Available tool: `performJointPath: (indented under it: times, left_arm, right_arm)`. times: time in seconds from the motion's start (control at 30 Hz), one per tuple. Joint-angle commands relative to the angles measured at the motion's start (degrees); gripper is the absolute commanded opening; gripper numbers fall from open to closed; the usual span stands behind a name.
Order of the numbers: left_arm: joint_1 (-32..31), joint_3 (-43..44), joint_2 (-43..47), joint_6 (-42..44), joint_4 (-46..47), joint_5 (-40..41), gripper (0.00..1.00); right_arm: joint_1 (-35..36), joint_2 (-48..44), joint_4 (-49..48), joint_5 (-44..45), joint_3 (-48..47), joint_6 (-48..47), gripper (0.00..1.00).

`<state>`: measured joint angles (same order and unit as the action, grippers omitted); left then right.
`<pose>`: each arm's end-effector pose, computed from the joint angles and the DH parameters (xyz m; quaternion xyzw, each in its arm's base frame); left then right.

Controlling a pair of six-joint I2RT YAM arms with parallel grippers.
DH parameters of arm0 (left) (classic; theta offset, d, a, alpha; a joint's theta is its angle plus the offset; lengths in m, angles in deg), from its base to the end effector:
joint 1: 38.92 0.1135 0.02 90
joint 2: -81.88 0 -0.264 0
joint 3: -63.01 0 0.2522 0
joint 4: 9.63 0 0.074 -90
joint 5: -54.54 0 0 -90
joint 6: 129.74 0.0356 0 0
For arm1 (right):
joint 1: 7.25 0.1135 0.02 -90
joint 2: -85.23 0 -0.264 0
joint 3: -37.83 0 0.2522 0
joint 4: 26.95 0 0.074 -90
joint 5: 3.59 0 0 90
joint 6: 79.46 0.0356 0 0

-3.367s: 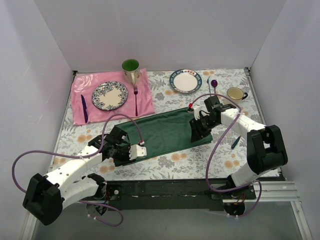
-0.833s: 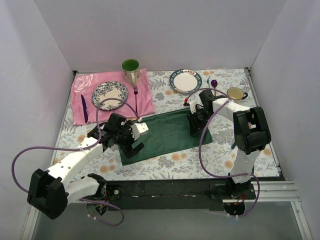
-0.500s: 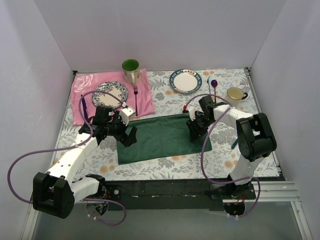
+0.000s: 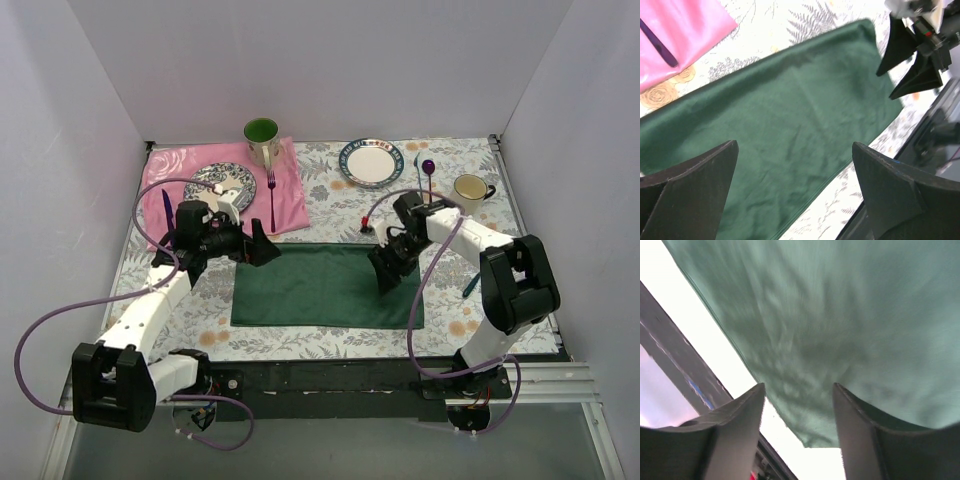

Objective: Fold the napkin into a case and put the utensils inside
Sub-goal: Smooth out the rectangle-folded napkin at the center of the board.

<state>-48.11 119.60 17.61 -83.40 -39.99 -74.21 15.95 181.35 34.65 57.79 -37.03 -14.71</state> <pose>0.2289 -0.0596 0.2549 -0.1125 0.8530 -0.4510 0.2374 0.2656 0.1324 0.1801 -0.4109 0.8756 0.2456 0.0647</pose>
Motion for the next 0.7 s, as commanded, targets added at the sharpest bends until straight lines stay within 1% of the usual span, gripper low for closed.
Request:
performJointPath:
  times: [0.0,0.03,0.07,0.13,0.17,0.2,0.23,0.27,0.3,0.4,0.5,0.67]
  left_arm:
    - [0.2,-2.0,-0.8,-12.9,9.4,0.6,0.98]
    - [0.2,-1.3,-4.1,-11.1,8.3,-0.6,0.98]
    - [0.1,-0.3,-6.3,-6.3,4.0,-1.4,0.98]
    - [0.0,2.7,-9.4,0.0,-1.0,-1.6,0.98]
    - [-0.2,3.3,-11.2,5.1,-5.8,-2.5,0.98]
    - [-0.4,3.6,-11.4,14.0,-7.8,-2.0,0.98]
    - [-1.1,2.9,-11.3,17.3,-9.3,-0.2,0.98]
    - [-1.4,2.3,-10.8,19.4,-9.6,4.2,0.98]
    - [-1.8,1.9,-10.7,23.6,-9.9,6.1,0.98]
    - [-4.1,0.8,-11.7,28.8,-10.9,13.5,0.98]
    - [-6.4,-0.5,-12.2,30.6,-11.2,16.8,0.98]
    - [-11.5,-3.8,-12.4,33.1,-11.5,19.5,0.98]
  right_arm:
    - [-0.6,-2.0,-1.7,-6.2,-9.6,3.7,0.70]
    - [-0.6,-1.0,-1.4,-6.6,-10.6,4.1,0.70]
    - [-0.6,-0.2,-1.2,-6.6,-11.7,4.3,0.70]
    - [-0.6,1.4,-1.5,-5.4,-11.8,4.2,0.69]
    - [-0.6,1.9,-1.9,-5.1,-11.2,4.3,0.68]
    - [-0.6,2.3,-2.1,-4.7,-11.0,4.3,0.68]
    - [-0.6,2.6,-3.0,-3.6,-10.7,4.6,0.68]
    - [-0.6,2.9,-3.4,-3.1,-10.4,4.9,0.68]
    - [-0.6,3.7,-3.6,-2.8,-10.1,5.0,0.68]
    - [-0.6,5.4,-5.2,-1.1,-8.9,5.6,0.67]
    - [-0.6,6.8,-6.7,-0.4,-8.2,5.9,0.66]
    - [-0.6,7.7,-7.3,0.4,-7.5,5.8,0.67]
